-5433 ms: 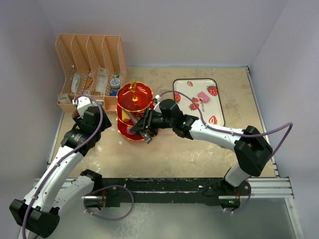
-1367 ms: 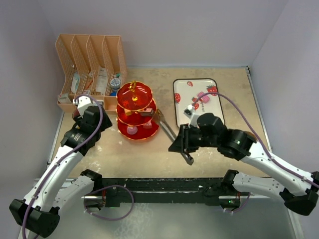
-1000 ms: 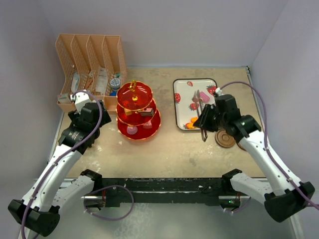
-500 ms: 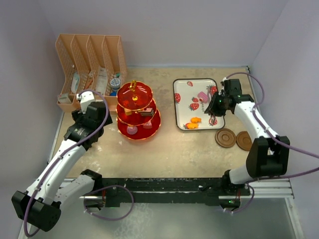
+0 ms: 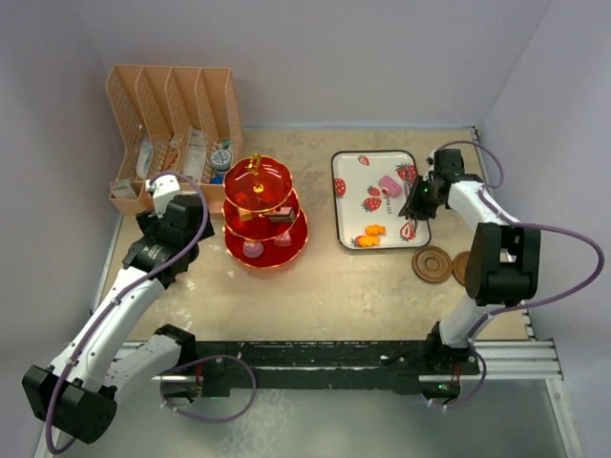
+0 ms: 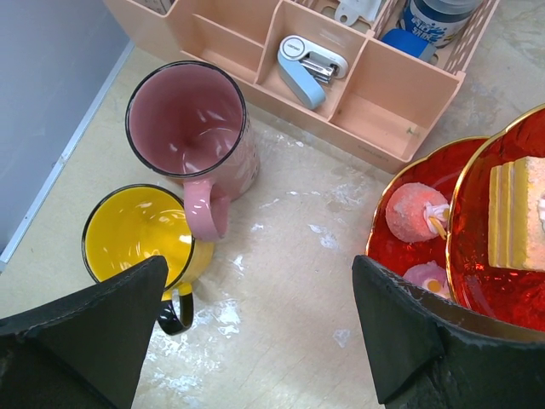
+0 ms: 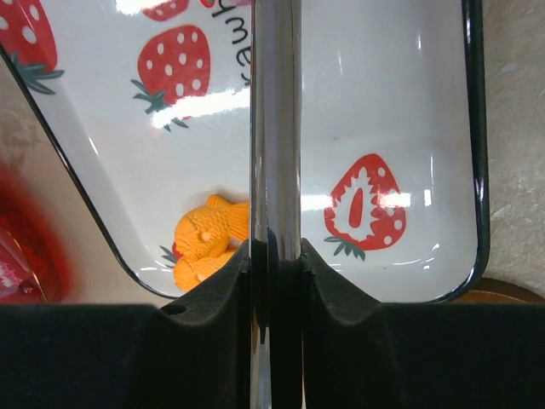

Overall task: Serve the afternoon tea
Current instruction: Adjust the dessert on the tray.

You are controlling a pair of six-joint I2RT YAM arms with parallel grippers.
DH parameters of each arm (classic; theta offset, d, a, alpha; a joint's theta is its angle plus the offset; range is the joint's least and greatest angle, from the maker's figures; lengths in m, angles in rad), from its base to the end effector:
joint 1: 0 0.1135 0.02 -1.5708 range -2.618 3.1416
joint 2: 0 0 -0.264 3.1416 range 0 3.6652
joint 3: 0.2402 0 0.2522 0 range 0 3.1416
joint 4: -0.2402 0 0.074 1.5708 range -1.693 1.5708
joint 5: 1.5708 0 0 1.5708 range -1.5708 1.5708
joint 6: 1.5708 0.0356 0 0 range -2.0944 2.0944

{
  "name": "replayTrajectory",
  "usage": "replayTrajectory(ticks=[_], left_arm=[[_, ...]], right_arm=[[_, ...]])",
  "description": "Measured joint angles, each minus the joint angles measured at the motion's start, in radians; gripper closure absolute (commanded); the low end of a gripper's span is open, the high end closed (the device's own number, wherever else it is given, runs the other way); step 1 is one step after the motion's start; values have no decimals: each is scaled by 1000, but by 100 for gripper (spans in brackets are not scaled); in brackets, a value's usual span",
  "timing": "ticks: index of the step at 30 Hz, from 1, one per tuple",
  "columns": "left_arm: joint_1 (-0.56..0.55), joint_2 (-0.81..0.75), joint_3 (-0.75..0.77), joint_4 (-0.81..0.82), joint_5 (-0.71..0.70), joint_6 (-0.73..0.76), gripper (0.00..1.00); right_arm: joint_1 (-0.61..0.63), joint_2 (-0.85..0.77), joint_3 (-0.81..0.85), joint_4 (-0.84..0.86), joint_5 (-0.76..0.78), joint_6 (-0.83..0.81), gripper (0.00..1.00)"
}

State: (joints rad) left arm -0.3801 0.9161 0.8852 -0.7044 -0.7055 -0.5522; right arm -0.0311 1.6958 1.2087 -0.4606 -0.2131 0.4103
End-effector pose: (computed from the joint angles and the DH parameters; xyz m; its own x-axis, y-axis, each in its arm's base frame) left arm 0.1766 -0.0457 0.3075 -0.4443 -0.2525 -0.8596 -0.4665 0.8843 -0.0187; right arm 0.3610 -0.0037 0.2255 -0.7814 0.4144 -0.4666 0.2385 0.8893 0.3903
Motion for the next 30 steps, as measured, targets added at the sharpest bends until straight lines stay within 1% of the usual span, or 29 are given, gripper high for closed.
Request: replayTrajectory(ticks=[8,12,20,25,30], left_arm=[[0,7,0,0,-11,0,13],[0,19,0,0,-10,0,13],[0,21,0,2,-9,1,13],[0,21,0,3,-9,1,13],[0,21,0,3,-10,1,13]], right_arm=[[0,5,-45,3,-30,-46,75],[0,-38,-87,-3,-54,-56,75],[5,-153,-129,-35,-172,-85,74],[7,-196,-113,-81,-125,-85,74],[7,-190,-75,-79,-111,-85,76]])
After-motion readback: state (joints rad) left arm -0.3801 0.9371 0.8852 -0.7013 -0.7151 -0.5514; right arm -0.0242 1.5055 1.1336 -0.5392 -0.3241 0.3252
